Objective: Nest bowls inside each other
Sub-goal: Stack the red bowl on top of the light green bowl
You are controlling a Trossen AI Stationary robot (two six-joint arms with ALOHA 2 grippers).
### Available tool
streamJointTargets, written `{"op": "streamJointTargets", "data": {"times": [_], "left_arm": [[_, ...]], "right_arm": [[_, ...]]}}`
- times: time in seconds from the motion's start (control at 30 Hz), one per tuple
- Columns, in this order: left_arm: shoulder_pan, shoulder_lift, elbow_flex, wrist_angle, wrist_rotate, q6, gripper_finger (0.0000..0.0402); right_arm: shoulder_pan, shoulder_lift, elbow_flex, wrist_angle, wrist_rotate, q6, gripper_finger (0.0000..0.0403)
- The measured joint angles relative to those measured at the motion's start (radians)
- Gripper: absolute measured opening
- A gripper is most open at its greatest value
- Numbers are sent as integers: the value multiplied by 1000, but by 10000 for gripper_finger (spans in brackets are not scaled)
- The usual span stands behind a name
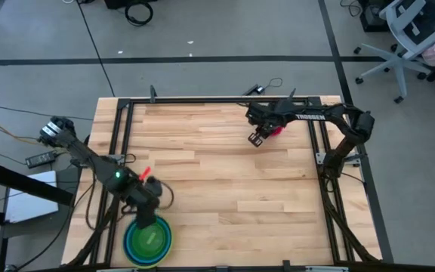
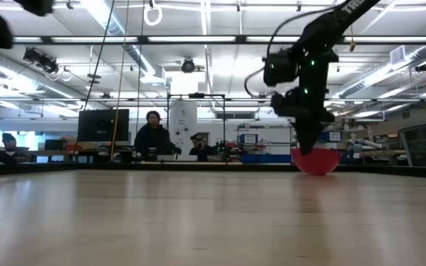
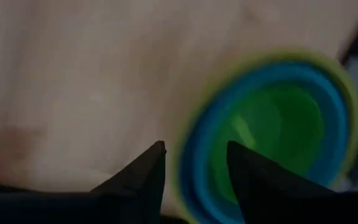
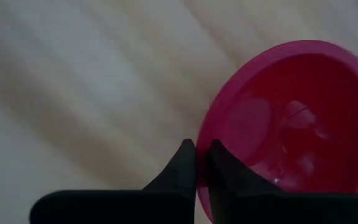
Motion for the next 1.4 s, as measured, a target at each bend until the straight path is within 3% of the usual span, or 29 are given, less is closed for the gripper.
{"op": "streamJointTargets", "data": {"times": [0.13,0.3,0.5,0.63,0.73,0.9,1.1,1.23,1.4], "left_arm": [[132,-67,0,-53,-173,49,179],[363,-89,1,75,-307,307,177],[527,-66,1,395,-298,854,176],[560,-67,1,559,-179,1149,176],[566,-65,1,592,-102,1283,176],[578,-8,1,598,-12,1368,176],[578,33,1,599,50,1365,165],[578,31,1,605,133,1337,122],[578,32,1,585,174,1309,27]], "right_arm": [[98,-49,0,123,-98,60,21],[252,-59,0,377,-256,12,20],[398,-57,0,625,-363,-122,20],[446,-58,0,705,-399,-150,20],[468,-58,0,743,-421,-209,20],[494,-58,0,812,-479,-316,20],[505,-58,0,813,-495,-400,23],[505,-58,0,825,-523,-435,23],[502,-58,0,840,-524,-397,31]]}}
